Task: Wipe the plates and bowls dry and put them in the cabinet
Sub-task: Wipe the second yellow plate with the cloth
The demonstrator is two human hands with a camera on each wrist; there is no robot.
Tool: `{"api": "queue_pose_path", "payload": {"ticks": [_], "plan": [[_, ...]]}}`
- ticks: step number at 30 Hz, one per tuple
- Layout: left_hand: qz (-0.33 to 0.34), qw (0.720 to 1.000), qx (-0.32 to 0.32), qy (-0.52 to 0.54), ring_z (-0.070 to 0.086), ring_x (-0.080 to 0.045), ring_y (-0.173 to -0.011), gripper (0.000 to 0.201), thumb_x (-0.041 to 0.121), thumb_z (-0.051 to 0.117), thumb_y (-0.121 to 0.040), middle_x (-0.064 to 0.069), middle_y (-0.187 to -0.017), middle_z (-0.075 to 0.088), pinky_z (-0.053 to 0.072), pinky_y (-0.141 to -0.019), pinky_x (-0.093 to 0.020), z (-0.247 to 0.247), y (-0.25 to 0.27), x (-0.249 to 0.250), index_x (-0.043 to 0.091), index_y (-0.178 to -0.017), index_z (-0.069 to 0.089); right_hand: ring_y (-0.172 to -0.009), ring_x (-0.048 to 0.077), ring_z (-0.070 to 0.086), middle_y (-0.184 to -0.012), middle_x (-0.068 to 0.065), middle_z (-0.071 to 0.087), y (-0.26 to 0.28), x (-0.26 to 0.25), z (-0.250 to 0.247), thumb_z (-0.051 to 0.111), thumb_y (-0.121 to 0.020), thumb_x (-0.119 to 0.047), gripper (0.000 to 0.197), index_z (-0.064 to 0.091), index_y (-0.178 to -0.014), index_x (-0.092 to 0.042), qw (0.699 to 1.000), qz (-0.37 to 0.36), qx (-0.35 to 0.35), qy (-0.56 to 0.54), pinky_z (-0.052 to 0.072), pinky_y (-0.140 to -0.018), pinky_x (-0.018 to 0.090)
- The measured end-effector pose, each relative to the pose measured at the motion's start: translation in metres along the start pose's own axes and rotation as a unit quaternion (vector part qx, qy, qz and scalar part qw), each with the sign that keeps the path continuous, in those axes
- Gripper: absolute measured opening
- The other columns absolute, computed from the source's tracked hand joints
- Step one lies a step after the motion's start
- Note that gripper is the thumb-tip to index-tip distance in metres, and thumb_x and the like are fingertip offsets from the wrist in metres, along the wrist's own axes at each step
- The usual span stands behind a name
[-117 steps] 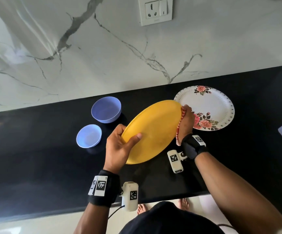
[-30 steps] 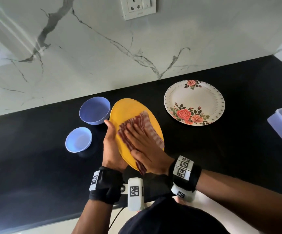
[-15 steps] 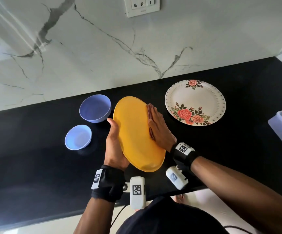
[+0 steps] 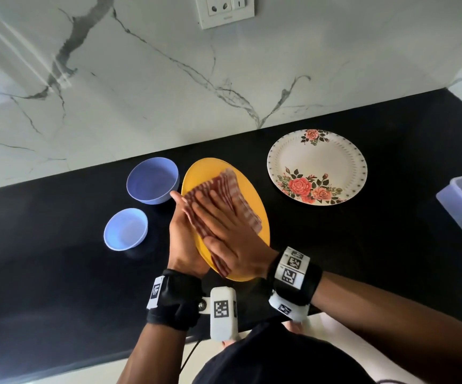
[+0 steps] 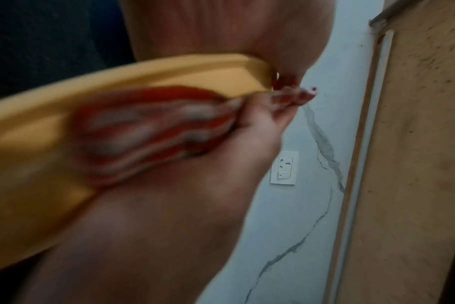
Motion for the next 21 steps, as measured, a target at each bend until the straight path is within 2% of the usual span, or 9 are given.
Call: {"api": "queue_pose_path", "payload": {"ticks": [3,6,8,10,12,14,17,19,21], "plan": [[0.024,0.999,-0.022,0.010,0.070,-0.024,-0.121,0.084,0.068,0.013,-0.106,-0.010,-0.130,0.073,0.060,-0.094,-0.039,0.007,-0.001,0.002,0.021,-0.115,0.082,-0.158,0.025,0.006,-0.170,0.006,0.014,-0.032,0.006,-0.009,0.025,-0.106,-0.030,0.059,0.020,-0.161,-0.009,0.999,0.004,0.026,-0.042,0.007,-0.123,0.063],[0.030,0.999,-0.039,0.003,0.062,-0.030,-0.132,0.085,0.069,0.009,-0.104,-0.014,-0.141,0.066,0.053,-0.108,-0.045,0.005,-0.003,0.005,0.022,-0.125,0.077,-0.157,0.022,0.015,-0.167,0.010,0.024,-0.052,0.014,-0.022,0.028,-0.105,-0.021,0.054,0.028,-0.158,-0.007,0.996,-0.003,0.063,-0.062,0.006,-0.127,0.049],[0.030,0.999,-0.022,-0.019,0.064,-0.034,-0.129,0.083,0.070,0.010,-0.103,-0.014,-0.140,0.067,0.054,-0.106,-0.050,-0.001,-0.002,0.006,0.027,-0.123,0.078,-0.156,0.019,0.016,-0.166,0.009,0.026,-0.057,0.033,-0.028,0.030,-0.106,-0.019,0.053,0.029,-0.157,-0.005,0.996,0.028,0.076,-0.044,0.002,-0.127,0.039],[0.029,0.999,-0.006,-0.040,0.071,-0.033,-0.119,0.079,0.069,0.012,-0.103,-0.011,-0.130,0.073,0.061,-0.095,-0.049,-0.004,0.000,0.005,0.032,-0.116,0.081,-0.156,0.017,0.016,-0.167,0.005,0.026,-0.055,0.061,-0.033,0.028,-0.107,-0.025,0.054,0.027,-0.158,-0.007,0.994,0.074,0.081,-0.008,0.005,-0.128,0.040],[0.026,0.998,0.006,-0.064,0.074,-0.030,-0.113,0.072,0.069,0.013,-0.102,-0.007,-0.124,0.076,0.063,-0.090,-0.048,-0.006,0.003,0.005,0.033,-0.123,0.072,-0.154,0.013,0.019,-0.167,-0.003,0.024,-0.046,0.091,-0.036,0.024,-0.108,-0.035,0.056,0.023,-0.161,-0.016,0.988,0.124,0.092,-0.011,0.013,-0.126,0.047],[0.017,0.997,0.005,-0.076,0.072,-0.031,-0.117,0.067,0.071,0.014,-0.100,-0.006,-0.127,0.075,0.060,-0.096,-0.053,-0.007,0.003,0.002,0.033,-0.130,0.060,-0.154,0.009,0.019,-0.167,-0.012,0.021,-0.026,0.117,-0.033,0.024,-0.108,-0.042,0.055,0.016,-0.162,-0.030,0.971,0.193,0.101,-0.094,0.016,-0.125,0.051],[0.014,0.996,0.005,-0.084,0.069,-0.032,-0.121,0.067,0.072,0.016,-0.097,-0.005,-0.130,0.074,0.056,-0.100,-0.056,-0.009,0.003,-0.002,0.034,-0.130,0.059,-0.156,0.012,0.011,-0.169,-0.011,0.010,0.008,0.140,-0.020,0.021,-0.102,-0.066,0.067,0.005,-0.161,-0.039,0.940,0.287,0.082,-0.165,0.014,-0.126,0.055],[0.013,0.996,-0.001,-0.088,0.066,-0.034,-0.125,0.068,0.074,0.019,-0.092,-0.006,-0.133,0.072,0.053,-0.104,-0.059,-0.009,0.003,-0.006,0.035,-0.132,0.058,-0.157,0.016,0.002,-0.171,-0.002,0.002,0.023,0.139,-0.013,0.010,-0.094,-0.077,0.083,0.000,-0.162,-0.030,0.939,0.312,0.044,-0.135,0.006,-0.128,0.050],[0.021,0.996,0.003,-0.090,0.064,-0.035,-0.129,0.069,0.076,0.022,-0.090,-0.005,-0.138,0.069,0.050,-0.107,-0.062,-0.011,0.002,-0.007,0.036,-0.135,0.056,-0.157,0.021,-0.001,-0.170,0.010,0.002,0.029,0.130,-0.011,-0.004,-0.088,-0.078,0.098,0.003,-0.160,-0.012,0.948,0.305,0.019,-0.085,0.001,-0.128,0.043]]}}
Point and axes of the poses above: each hand's wrist, its own y-axis away from the middle knuckle, its own z-axis out of the palm, x = y × z, the point moved 9 cm from there along -y, towards the middle knuckle
